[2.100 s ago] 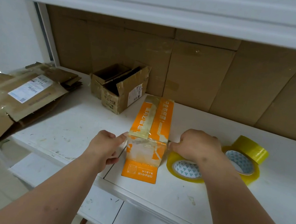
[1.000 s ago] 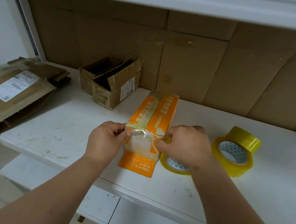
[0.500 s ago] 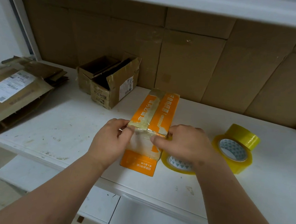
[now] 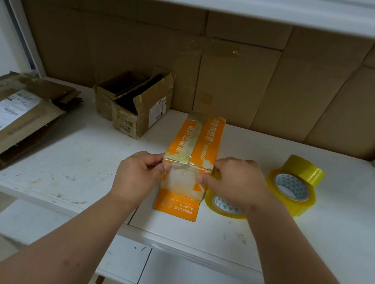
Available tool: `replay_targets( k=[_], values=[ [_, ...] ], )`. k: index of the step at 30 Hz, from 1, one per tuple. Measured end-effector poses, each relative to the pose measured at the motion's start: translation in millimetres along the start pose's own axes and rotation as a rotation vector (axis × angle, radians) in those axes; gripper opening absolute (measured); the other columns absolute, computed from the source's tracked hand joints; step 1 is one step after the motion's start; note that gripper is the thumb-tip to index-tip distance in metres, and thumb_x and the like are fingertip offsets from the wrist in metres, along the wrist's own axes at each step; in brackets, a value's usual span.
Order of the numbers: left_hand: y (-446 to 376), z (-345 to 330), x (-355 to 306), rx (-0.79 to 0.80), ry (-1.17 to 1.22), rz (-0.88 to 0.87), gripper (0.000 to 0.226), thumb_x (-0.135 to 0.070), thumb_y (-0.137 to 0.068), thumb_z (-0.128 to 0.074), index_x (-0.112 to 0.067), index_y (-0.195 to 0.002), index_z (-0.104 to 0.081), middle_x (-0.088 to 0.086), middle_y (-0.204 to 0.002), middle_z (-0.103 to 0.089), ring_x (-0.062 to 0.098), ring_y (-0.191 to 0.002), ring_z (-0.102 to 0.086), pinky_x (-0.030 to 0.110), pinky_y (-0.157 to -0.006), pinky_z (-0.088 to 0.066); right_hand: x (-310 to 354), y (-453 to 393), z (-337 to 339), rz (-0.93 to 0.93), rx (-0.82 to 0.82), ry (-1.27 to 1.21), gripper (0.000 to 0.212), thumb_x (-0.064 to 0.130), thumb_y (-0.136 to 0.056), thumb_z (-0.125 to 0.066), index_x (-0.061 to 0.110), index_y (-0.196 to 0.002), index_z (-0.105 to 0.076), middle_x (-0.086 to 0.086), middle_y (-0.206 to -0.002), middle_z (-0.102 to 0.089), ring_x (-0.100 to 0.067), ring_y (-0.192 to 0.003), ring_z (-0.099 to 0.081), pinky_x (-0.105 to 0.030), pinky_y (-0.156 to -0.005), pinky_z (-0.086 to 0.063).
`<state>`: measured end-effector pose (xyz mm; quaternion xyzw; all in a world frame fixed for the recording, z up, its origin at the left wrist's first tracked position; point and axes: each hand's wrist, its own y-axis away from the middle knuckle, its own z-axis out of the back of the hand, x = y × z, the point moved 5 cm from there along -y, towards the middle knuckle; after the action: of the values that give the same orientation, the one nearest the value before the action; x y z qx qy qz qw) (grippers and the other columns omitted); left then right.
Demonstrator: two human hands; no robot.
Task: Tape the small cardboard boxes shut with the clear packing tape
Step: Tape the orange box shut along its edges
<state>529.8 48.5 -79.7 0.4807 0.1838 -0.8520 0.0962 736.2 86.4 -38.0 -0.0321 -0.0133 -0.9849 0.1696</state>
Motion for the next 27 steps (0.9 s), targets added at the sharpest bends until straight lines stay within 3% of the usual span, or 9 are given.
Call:
replay_targets(
  k=[6,9,11,13,15,19,21,23,27],
  values=[
    [-2,-4,6,-0.041,0.125,0.079,0.017,-0.024,-0.089,-0.072,-0.023,-0.105,-0.077,-0.005,-0.092,-0.07,0.006,-0.09,-0.064,0.021,-0.08,-0.049,3,4,6,-0.075,0.036,-0.057,0.038,0.062,-0.095,-0.042,0.029,-0.102,-0.06,0.006,-0.095,-0.064,-0.013,-0.085,-0.06,-0.032,-0.076,-0.052],
    [-6,-1,3,-0.054,0.124,0.083,0.015,-0.024,-0.089,-0.072,-0.023,-0.103,-0.078,-0.007,-0.092,-0.069,0.004,-0.089,-0.063,0.017,-0.077,-0.046,-6,12,15,-0.164,0.115,-0.208,0.039,0.063,-0.091,-0.048,0.033,-0.113,-0.061,0.006,-0.108,-0.062,-0.015,-0.096,-0.058,-0.034,-0.082,-0.052],
    [-12,2,2,-0.069,0.125,0.092,0.011,-0.024,-0.089,-0.072,-0.027,-0.098,-0.078,-0.01,-0.09,-0.07,0.007,-0.09,-0.064,0.019,-0.08,-0.048,-13,17,21,-0.187,0.15,-0.357,0.034,0.048,-0.092,-0.055,0.035,-0.122,-0.061,0.007,-0.115,-0.058,-0.015,-0.102,-0.055,-0.034,-0.089,-0.051],
    [-17,6,-1,-0.093,0.159,0.127,0.012,-0.022,-0.09,-0.071,-0.033,-0.086,-0.075,-0.013,-0.083,-0.069,0.013,-0.09,-0.066,0.026,-0.083,-0.049,-14,17,17,-0.135,0.169,-0.5,0.036,0.032,-0.091,-0.062,0.032,-0.127,-0.062,0.008,-0.115,-0.057,-0.011,-0.102,-0.053,-0.026,-0.085,-0.046],
    [-22,10,-3,-0.115,0.136,0.161,0.011,-0.02,-0.093,-0.067,-0.029,-0.092,-0.074,-0.013,-0.082,-0.067,0.018,-0.093,-0.066,0.025,-0.082,-0.045,-9,18,6,-0.073,0.183,-0.721,0.039,0.02,-0.09,-0.067,0.024,-0.128,-0.063,0.011,-0.102,-0.059,-0.005,-0.095,-0.055,-0.019,-0.078,-0.042],
    [-20,8,-9,-0.141,0.004,0.081,0.038,-0.02,-0.096,-0.054,-0.02,-0.134,-0.058,-0.003,-0.118,-0.063,0.021,-0.108,-0.061,0.029,-0.089,-0.045,-2,20,-17,-0.065,0.129,-1.032,0.035,0.019,-0.093,-0.066,0.022,-0.128,-0.063,0.015,-0.088,-0.057,0.002,-0.088,-0.055,-0.015,-0.077,-0.04],
    [-11,-4,-15,-0.101,0.01,0.014,0.048,-0.036,-0.094,-0.055,-0.024,-0.14,-0.048,-0.002,-0.133,-0.054,0.021,-0.117,-0.057,0.033,-0.095,-0.046,0,20,-22,-0.093,0.039,-1.104,0.032,0.019,-0.094,-0.065,0.022,-0.125,-0.065,0.013,-0.091,-0.061,0.004,-0.087,-0.057,-0.015,-0.078,-0.041],
    [-8,-19,-17,-0.013,0.02,0.006,0.07,-0.053,-0.088,-0.062,-0.024,-0.147,-0.036,0.0,-0.146,-0.043,0.019,-0.13,-0.048,0.036,-0.105,-0.042,7,20,-27,-0.106,-0.009,-1.207,0.031,0.017,-0.094,-0.064,0.022,-0.124,-0.066,0.007,-0.1,-0.066,0.001,-0.092,-0.06,-0.02,-0.089,-0.044],
    [-23,-19,-9,0.065,0.079,0.069,0.096,-0.058,-0.071,-0.073,-0.031,-0.15,-0.027,-0.001,-0.148,-0.043,0.019,-0.132,-0.047,0.045,-0.108,-0.043,28,25,-37,-0.117,0.014,-1.362,0.037,0.018,-0.095,-0.064,0.018,-0.132,-0.061,0.004,-0.12,-0.067,0.0,-0.106,-0.062,-0.016,-0.094,-0.044]
  ],
)
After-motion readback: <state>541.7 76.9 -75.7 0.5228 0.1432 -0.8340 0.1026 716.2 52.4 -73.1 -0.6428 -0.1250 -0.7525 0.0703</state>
